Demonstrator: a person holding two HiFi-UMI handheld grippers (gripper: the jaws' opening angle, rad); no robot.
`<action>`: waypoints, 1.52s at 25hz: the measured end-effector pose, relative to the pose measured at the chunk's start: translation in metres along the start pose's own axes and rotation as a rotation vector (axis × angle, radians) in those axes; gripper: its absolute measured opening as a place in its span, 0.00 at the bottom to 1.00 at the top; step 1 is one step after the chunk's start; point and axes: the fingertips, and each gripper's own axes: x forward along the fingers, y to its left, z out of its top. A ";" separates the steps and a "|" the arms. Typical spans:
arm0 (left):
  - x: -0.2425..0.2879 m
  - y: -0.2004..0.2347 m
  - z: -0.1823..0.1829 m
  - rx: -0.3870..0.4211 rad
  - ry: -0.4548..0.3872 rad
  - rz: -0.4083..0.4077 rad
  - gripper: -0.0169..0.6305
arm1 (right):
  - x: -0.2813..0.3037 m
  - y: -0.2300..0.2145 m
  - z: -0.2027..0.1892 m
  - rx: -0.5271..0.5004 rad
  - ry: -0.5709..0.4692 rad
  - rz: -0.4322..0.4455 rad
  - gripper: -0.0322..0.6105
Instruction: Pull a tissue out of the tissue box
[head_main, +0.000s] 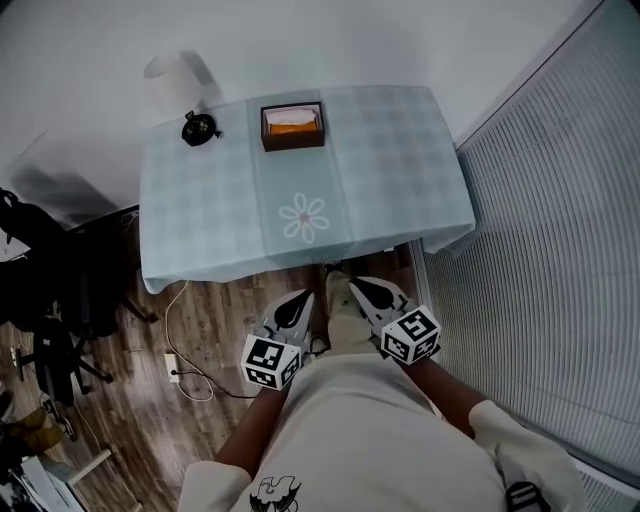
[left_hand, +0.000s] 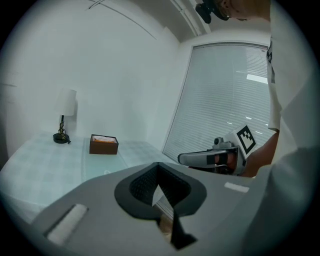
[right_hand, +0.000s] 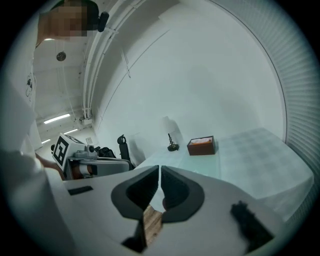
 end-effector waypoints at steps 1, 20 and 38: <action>0.011 0.012 0.005 0.000 0.003 0.010 0.04 | 0.013 -0.011 0.004 0.006 0.004 0.008 0.08; 0.206 0.188 0.149 0.002 0.010 0.147 0.04 | 0.223 -0.202 0.153 -0.164 0.125 0.164 0.07; 0.277 0.321 0.128 -0.030 0.130 0.190 0.04 | 0.346 -0.268 0.148 -0.220 0.246 0.066 0.07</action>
